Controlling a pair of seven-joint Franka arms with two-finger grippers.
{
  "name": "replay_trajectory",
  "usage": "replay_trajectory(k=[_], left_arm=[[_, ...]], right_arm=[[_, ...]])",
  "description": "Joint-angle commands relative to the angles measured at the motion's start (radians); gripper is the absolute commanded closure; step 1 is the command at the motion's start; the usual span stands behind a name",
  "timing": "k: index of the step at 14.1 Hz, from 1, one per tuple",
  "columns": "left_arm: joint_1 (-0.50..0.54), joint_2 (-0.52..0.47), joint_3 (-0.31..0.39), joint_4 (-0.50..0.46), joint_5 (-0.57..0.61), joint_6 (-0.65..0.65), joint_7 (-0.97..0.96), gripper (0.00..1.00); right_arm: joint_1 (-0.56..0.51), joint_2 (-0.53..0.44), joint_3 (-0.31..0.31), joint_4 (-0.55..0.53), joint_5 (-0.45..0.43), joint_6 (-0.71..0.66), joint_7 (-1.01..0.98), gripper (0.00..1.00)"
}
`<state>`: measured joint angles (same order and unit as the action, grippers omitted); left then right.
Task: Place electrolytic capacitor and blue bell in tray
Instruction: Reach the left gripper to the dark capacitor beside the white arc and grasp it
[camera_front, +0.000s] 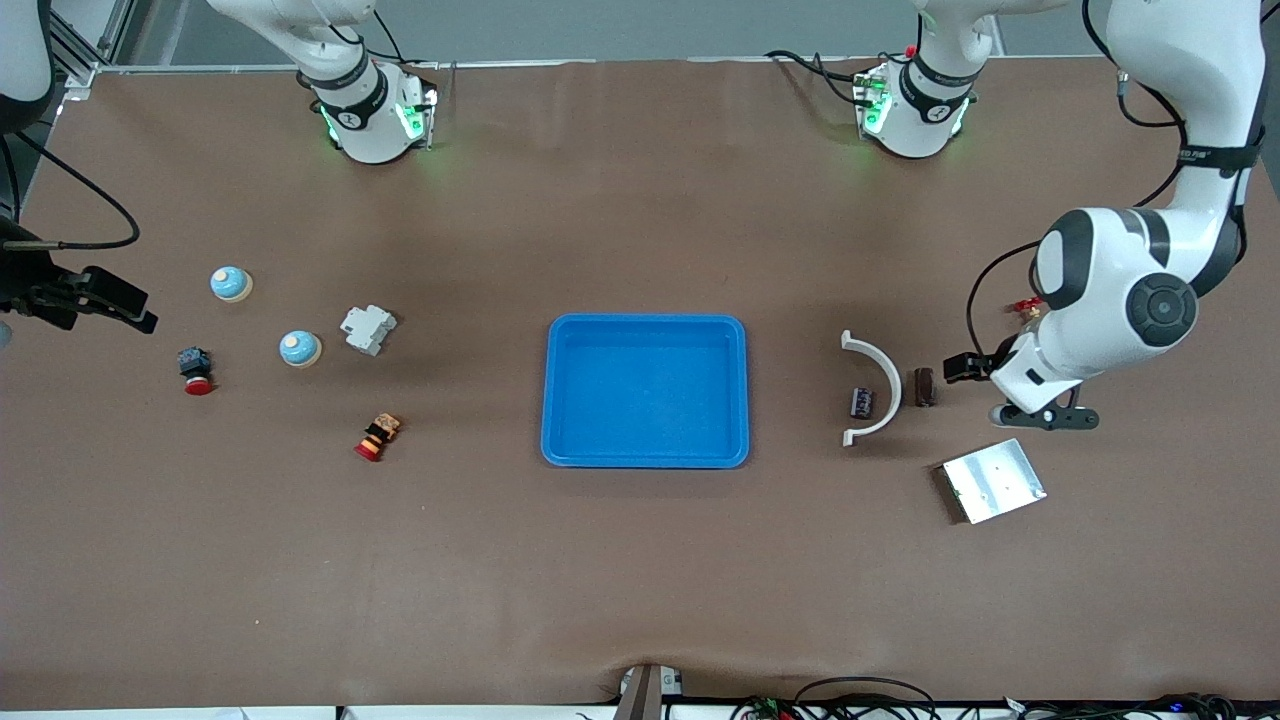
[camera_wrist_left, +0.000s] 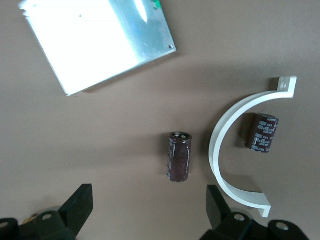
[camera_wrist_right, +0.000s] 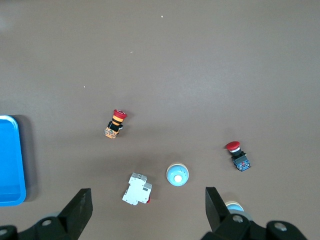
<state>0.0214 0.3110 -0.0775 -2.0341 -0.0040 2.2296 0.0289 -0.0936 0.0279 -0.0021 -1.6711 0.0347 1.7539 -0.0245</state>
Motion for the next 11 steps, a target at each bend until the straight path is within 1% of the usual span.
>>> replay_trajectory(k=[1, 5, 8, 11], left_arm=[[0.000, 0.016, -0.013, -0.015, -0.014, 0.040, 0.034, 0.00], [-0.001, 0.046, -0.015, -0.113, -0.005, 0.215, 0.034, 0.00], [-0.011, 0.095, -0.015, -0.126, 0.013, 0.287, 0.040, 0.00], [-0.011, 0.123, -0.015, -0.126, 0.027, 0.315, 0.040, 0.00]], right_arm=[[-0.008, -0.026, 0.007, -0.025, -0.001, 0.010, 0.011, 0.00], [-0.008, -0.026, 0.007, -0.025, -0.001, 0.010, 0.011, 0.00], [-0.008, -0.026, 0.007, -0.025, -0.001, 0.010, 0.011, 0.00], [-0.008, -0.026, 0.007, -0.025, -0.001, 0.010, 0.011, 0.00]])
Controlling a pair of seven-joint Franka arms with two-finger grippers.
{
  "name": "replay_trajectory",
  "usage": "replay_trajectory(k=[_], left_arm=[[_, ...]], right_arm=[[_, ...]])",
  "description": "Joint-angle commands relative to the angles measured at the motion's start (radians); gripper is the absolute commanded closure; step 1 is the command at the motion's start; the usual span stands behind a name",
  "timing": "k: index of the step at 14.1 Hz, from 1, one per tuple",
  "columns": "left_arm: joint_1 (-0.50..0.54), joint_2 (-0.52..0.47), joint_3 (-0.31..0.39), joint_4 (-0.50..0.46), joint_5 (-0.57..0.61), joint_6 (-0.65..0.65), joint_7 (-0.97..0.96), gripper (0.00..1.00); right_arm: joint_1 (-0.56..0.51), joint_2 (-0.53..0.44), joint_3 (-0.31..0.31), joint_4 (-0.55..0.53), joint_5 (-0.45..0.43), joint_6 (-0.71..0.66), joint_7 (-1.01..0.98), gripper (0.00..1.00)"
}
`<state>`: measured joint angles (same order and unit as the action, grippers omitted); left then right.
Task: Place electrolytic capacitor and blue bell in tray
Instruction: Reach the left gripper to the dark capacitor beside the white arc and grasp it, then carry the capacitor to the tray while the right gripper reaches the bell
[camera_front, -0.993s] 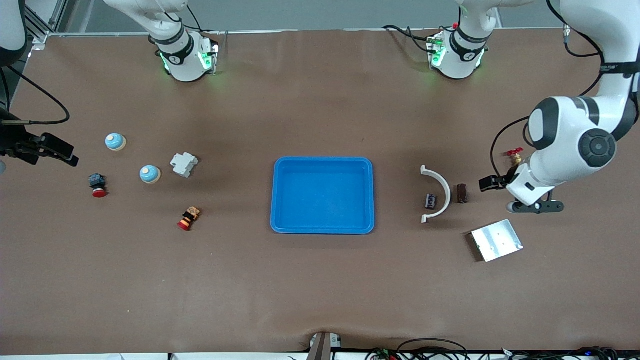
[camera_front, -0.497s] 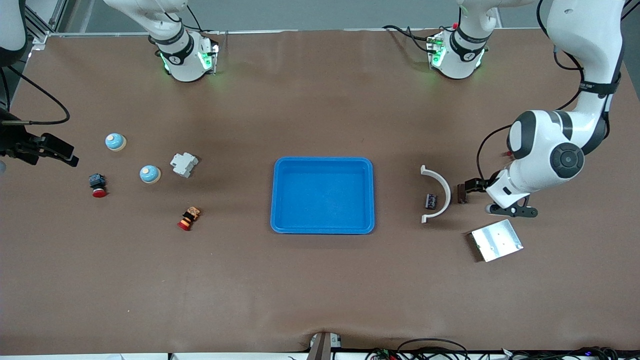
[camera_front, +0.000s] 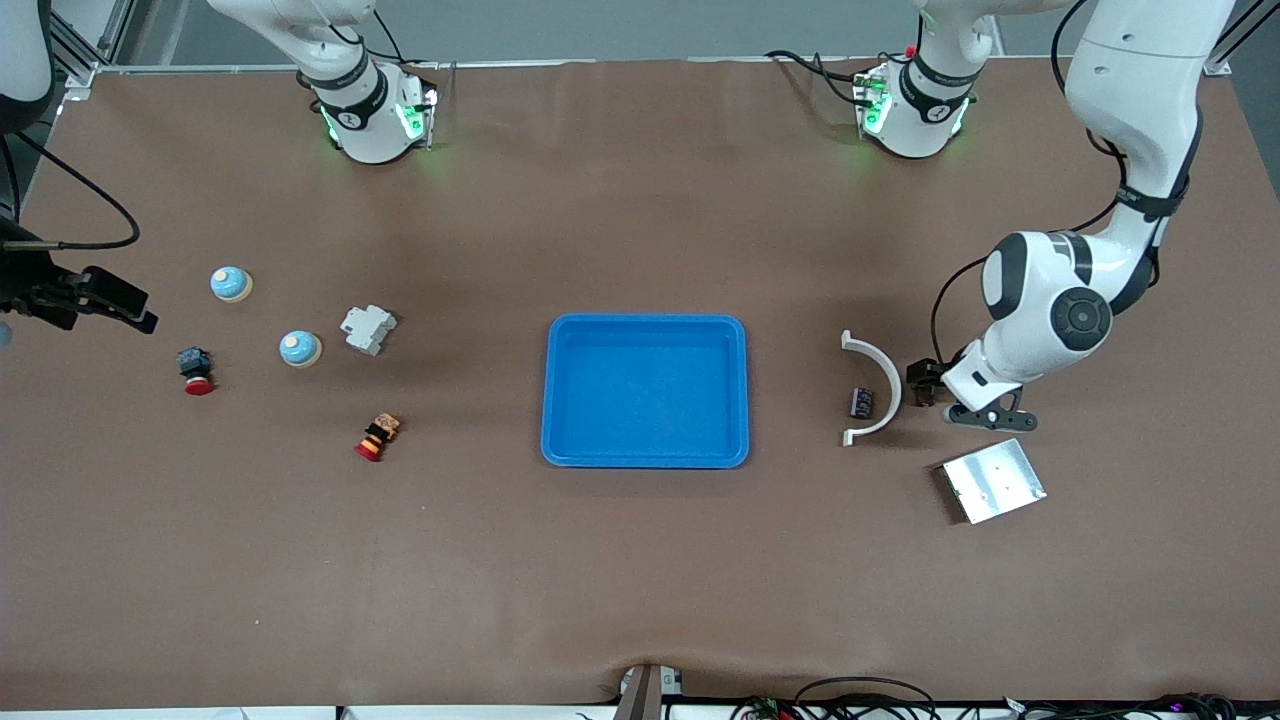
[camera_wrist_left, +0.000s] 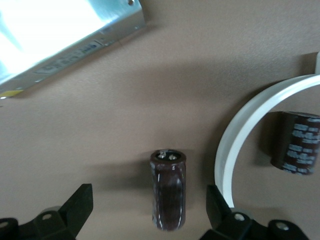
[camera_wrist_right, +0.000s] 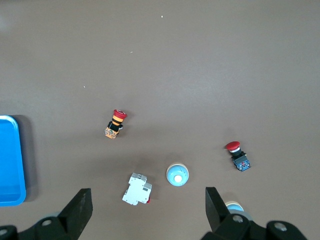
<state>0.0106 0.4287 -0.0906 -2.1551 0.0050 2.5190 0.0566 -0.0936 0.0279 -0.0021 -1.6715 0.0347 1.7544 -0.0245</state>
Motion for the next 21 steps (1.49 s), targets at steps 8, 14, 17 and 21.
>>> replay_trajectory(k=[8, 14, 17, 21], left_arm=[[0.003, 0.024, -0.001, -0.005, 0.020, 0.029, 0.012, 0.51], [0.003, 0.018, -0.001, 0.001, 0.020, 0.027, 0.006, 1.00], [0.000, 0.007, 0.000, 0.006, 0.020, 0.020, -0.003, 1.00], [-0.004, -0.071, -0.003, 0.012, 0.020, -0.072, -0.055, 1.00]], right_arm=[[-0.009, -0.026, 0.007, -0.027, -0.001, 0.010, 0.011, 0.00], [-0.008, -0.026, 0.007, -0.027, -0.001, 0.010, 0.011, 0.00], [-0.008, -0.026, 0.007, -0.027, -0.001, 0.008, 0.011, 0.00], [-0.009, -0.029, 0.007, -0.030, -0.001, 0.010, 0.011, 0.00]])
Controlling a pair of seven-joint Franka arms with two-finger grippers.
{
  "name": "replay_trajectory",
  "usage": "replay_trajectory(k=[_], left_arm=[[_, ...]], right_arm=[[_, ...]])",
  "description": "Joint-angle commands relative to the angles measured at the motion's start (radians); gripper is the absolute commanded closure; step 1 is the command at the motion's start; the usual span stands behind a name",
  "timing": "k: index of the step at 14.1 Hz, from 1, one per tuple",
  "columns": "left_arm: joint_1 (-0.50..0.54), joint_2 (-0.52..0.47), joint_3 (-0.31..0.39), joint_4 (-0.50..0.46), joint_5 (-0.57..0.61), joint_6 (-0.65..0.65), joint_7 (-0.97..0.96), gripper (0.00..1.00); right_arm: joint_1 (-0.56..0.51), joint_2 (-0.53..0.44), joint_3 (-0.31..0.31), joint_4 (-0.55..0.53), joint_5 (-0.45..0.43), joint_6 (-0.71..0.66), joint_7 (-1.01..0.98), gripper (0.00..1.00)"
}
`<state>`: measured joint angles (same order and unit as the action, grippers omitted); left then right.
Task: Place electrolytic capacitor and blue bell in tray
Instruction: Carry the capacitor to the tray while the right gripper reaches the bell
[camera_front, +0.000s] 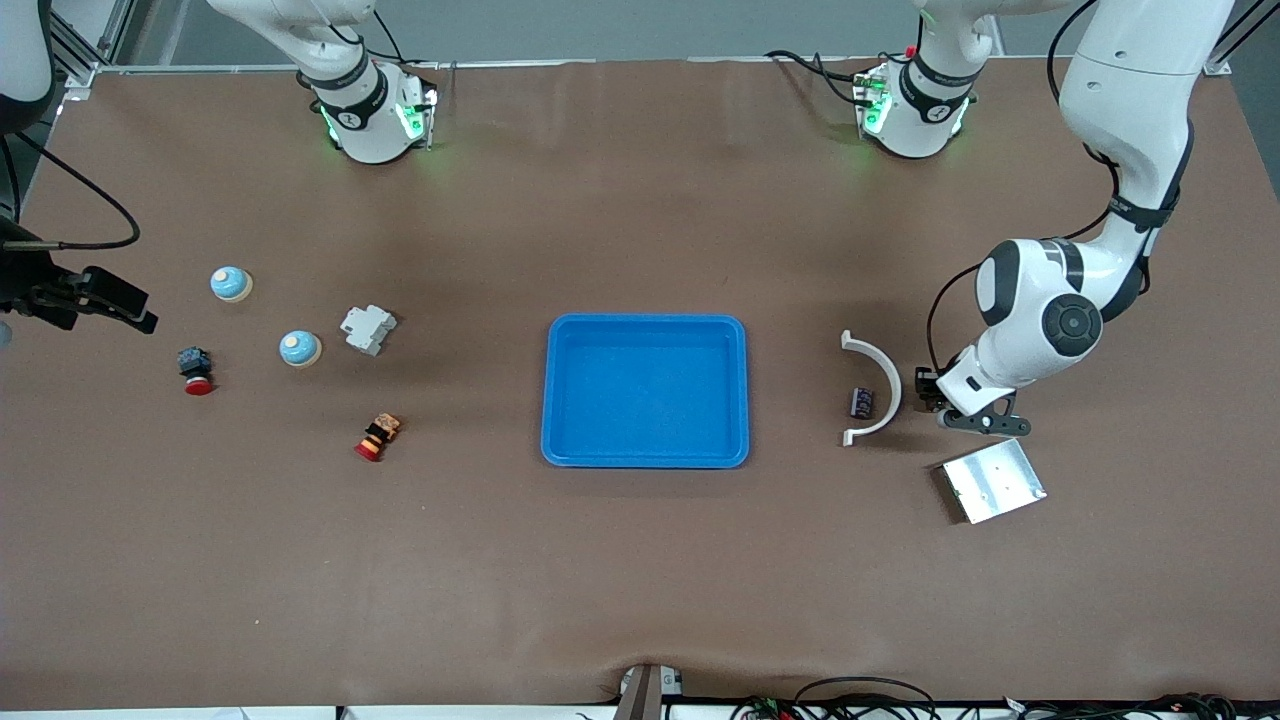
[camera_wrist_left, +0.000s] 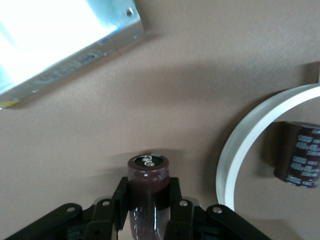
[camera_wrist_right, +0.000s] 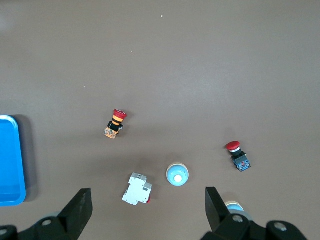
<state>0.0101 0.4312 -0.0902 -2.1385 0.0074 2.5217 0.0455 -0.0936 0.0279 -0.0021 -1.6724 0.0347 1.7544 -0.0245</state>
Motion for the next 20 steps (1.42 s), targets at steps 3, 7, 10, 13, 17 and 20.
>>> replay_trajectory(k=[3, 7, 10, 13, 17, 20], left_arm=[[-0.015, -0.147, -0.009, 0.055, 0.016, -0.268, -0.093, 1.00], [-0.012, -0.223, -0.118, 0.100, -0.010, -0.391, -0.402, 1.00], [-0.013, -0.230, -0.230, 0.121, -0.046, -0.392, -0.626, 1.00], [-0.019, -0.203, -0.322, 0.149, -0.047, -0.389, -0.826, 1.00], [-0.091, -0.093, -0.370, 0.209, -0.037, -0.348, -1.007, 1.00], [-0.145, -0.005, -0.368, 0.229, 0.005, -0.239, -1.166, 1.00]], right_arm=[[-0.009, -0.029, 0.007, -0.027, -0.001, 0.013, 0.011, 0.00], [-0.009, -0.029, 0.007, -0.029, -0.001, 0.013, 0.011, 0.00], [-0.009, -0.029, 0.007, -0.029, -0.001, 0.016, 0.011, 0.00], [-0.009, -0.031, 0.007, -0.029, -0.001, 0.016, 0.011, 0.00], [-0.008, -0.029, 0.007, -0.032, -0.001, 0.017, 0.011, 0.00], [-0.006, -0.029, 0.008, -0.041, -0.001, 0.019, 0.011, 0.00]])
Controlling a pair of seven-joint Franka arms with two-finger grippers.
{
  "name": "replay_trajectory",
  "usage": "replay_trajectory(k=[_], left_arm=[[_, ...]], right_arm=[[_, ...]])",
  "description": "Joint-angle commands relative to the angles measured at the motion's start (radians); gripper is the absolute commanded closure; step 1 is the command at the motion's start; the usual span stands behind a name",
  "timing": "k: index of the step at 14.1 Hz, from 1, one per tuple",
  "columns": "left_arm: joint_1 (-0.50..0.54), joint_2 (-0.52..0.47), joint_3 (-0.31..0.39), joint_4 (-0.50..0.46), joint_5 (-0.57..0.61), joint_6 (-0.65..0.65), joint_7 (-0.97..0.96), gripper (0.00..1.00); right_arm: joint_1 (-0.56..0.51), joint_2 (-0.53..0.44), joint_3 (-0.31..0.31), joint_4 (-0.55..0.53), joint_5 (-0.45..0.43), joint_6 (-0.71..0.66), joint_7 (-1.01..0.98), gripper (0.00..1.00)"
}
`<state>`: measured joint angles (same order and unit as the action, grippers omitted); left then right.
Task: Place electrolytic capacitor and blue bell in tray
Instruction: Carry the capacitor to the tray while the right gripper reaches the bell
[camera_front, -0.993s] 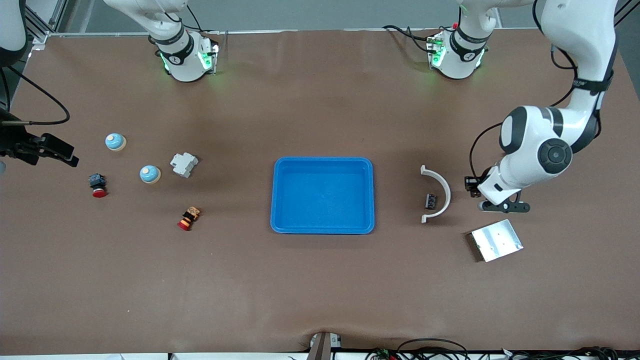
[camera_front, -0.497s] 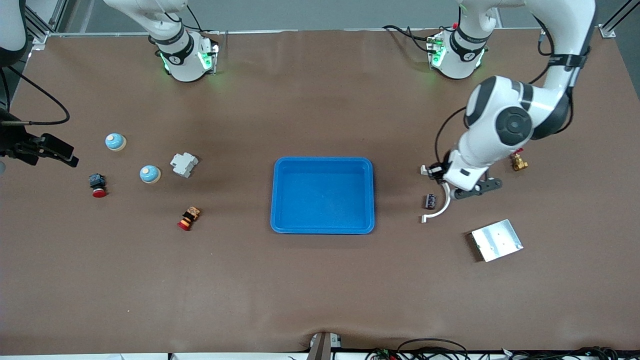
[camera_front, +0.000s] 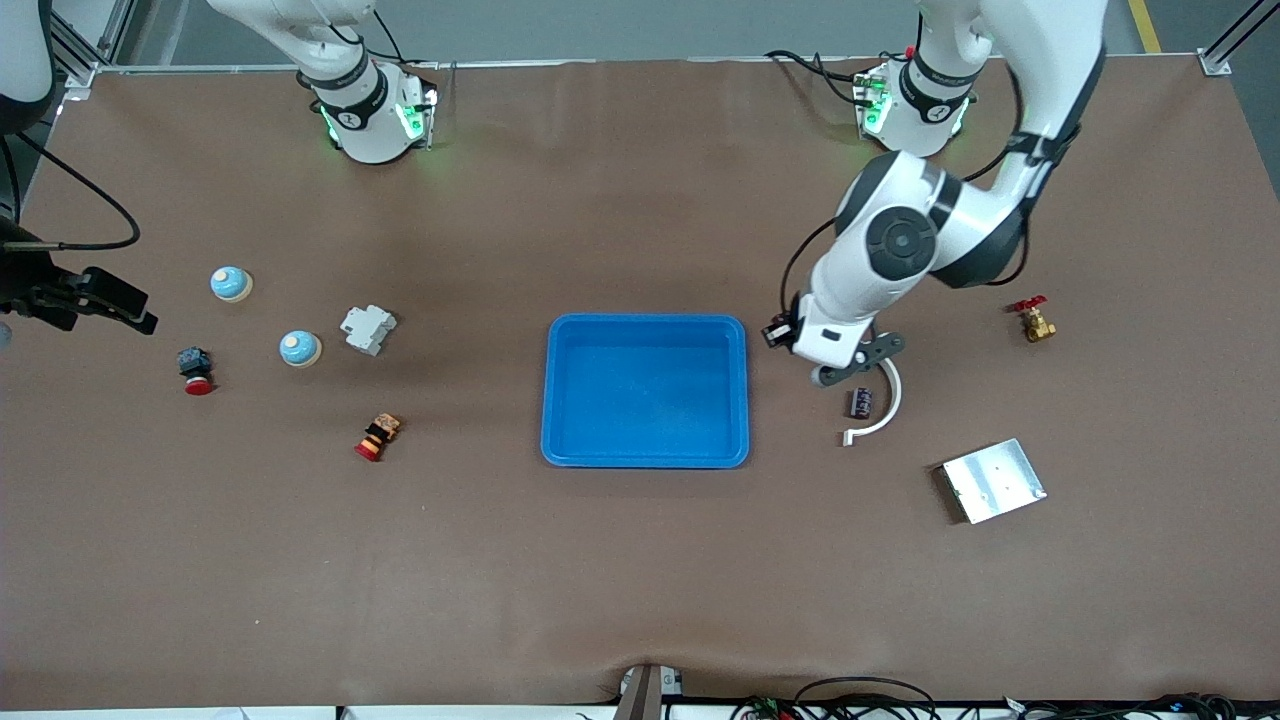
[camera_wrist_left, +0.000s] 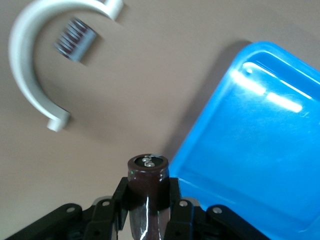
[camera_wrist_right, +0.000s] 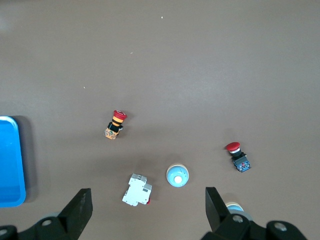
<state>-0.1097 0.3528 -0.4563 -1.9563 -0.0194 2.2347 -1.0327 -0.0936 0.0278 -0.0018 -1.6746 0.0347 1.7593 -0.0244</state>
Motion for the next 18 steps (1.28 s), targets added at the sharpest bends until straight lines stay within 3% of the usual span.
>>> replay_trajectory(k=[1, 5, 9, 13, 18], left_arm=[[-0.040, 0.101, -0.002, 0.054, 0.054, 0.078, -0.137, 1.00], [-0.093, 0.227, -0.001, 0.137, 0.165, 0.131, -0.338, 1.00], [-0.113, 0.288, -0.002, 0.184, 0.226, 0.132, -0.464, 1.00], [-0.142, 0.313, -0.001, 0.194, 0.230, 0.138, -0.503, 1.00], [-0.171, 0.334, 0.004, 0.189, 0.231, 0.141, -0.524, 1.00]], right_arm=[[-0.005, -0.031, 0.008, -0.046, -0.001, 0.023, 0.012, 0.00], [-0.006, -0.026, 0.008, -0.066, -0.001, 0.037, 0.011, 0.00], [-0.008, -0.025, 0.006, -0.164, -0.012, 0.133, -0.017, 0.00], [-0.049, -0.026, 0.006, -0.337, -0.013, 0.316, -0.172, 0.00], [-0.075, -0.026, 0.006, -0.591, -0.012, 0.598, -0.173, 0.00]])
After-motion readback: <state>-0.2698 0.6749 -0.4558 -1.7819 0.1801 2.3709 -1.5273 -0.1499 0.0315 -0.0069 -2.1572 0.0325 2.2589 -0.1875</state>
